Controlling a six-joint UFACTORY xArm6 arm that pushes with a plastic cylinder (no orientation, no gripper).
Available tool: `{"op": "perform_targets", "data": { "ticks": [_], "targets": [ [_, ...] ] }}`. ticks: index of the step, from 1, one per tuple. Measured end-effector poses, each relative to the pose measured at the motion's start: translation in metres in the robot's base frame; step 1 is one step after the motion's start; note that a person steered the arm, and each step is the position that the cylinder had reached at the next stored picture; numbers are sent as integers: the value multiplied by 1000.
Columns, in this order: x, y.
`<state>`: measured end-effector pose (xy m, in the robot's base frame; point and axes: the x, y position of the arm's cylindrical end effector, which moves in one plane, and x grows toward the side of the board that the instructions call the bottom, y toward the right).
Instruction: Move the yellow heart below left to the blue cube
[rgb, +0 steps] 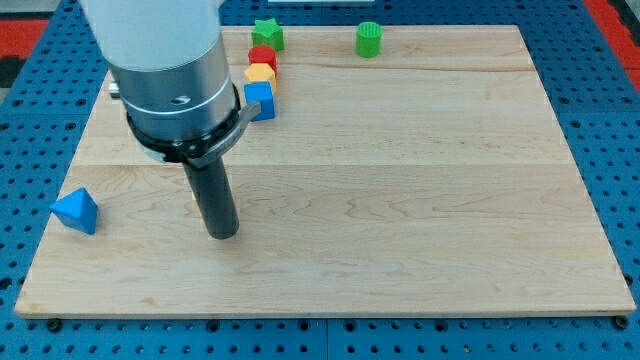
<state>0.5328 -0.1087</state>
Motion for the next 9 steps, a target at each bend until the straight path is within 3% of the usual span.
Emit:
{"op": "perform_targets", "data": {
  "ticks": [2,4,7,9],
  "targets": [
    [-46,-2],
    [-52,-10],
    [-60,-95],
    [-62,-53]
  ]
}}
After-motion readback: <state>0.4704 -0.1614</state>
